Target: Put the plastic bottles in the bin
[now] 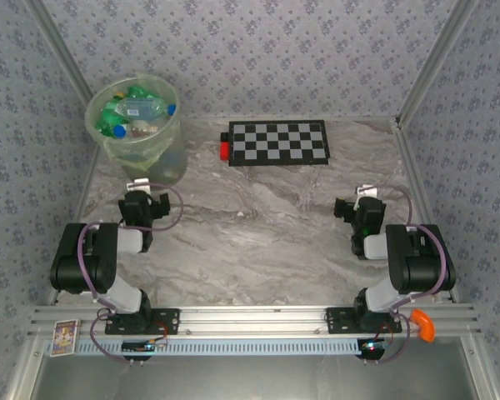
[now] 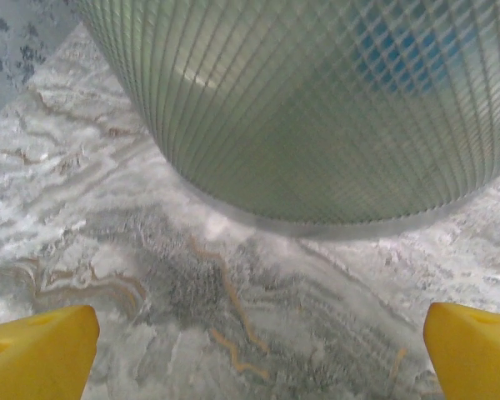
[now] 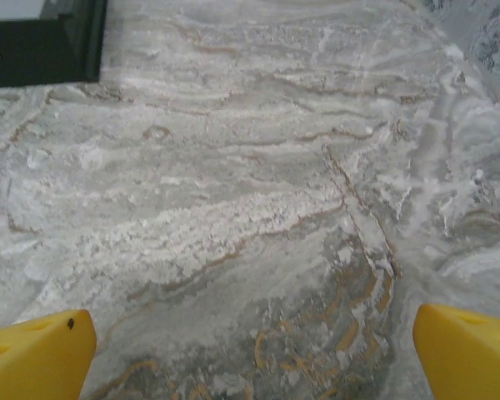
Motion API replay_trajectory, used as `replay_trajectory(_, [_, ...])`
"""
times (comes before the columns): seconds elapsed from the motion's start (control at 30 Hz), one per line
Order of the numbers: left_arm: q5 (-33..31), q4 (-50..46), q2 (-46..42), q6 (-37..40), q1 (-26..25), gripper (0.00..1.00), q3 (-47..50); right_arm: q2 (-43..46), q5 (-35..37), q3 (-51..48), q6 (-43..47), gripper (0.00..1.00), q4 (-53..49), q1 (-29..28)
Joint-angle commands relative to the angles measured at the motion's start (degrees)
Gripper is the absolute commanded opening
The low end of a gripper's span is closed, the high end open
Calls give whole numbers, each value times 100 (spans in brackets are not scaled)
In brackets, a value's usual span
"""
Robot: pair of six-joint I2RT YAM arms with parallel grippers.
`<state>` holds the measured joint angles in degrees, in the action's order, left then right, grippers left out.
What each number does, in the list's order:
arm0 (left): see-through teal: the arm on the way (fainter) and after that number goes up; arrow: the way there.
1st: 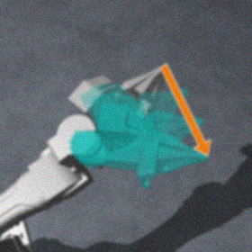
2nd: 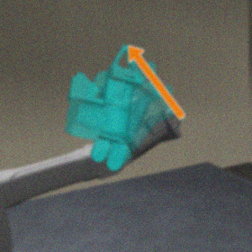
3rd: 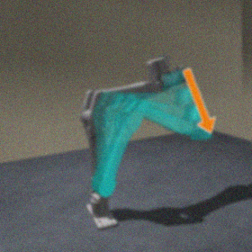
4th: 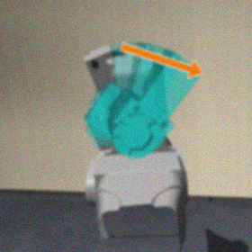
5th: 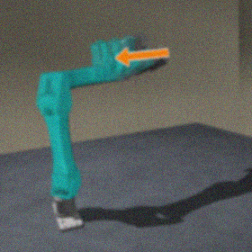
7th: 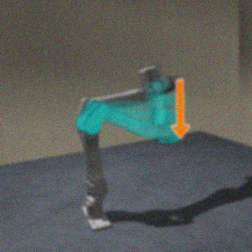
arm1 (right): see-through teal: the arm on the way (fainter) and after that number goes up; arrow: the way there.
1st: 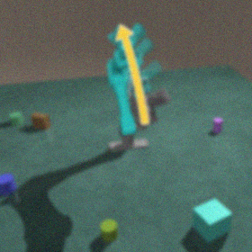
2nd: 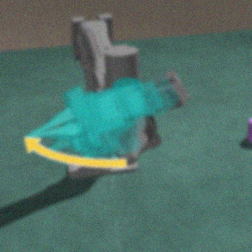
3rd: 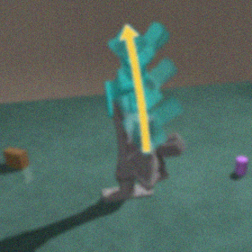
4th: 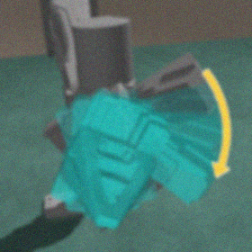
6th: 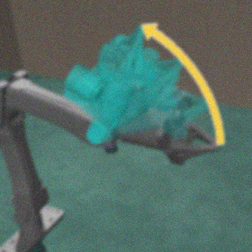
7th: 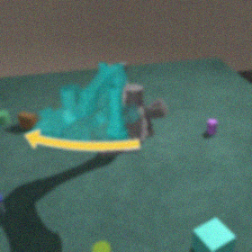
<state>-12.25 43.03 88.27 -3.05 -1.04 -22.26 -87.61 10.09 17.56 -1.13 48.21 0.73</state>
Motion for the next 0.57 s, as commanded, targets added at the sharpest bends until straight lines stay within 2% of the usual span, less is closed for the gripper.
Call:
replay_trajectory(0.0, [399, 525, -15, 67, 92, 100, -81, 0, -87, 359, 143, 99, 167, -37])
replay_trajectory(0.53, [414, 454, -36, 80, 95, 100, -88, -29, -119, 346, 158, 99, 233, -41])
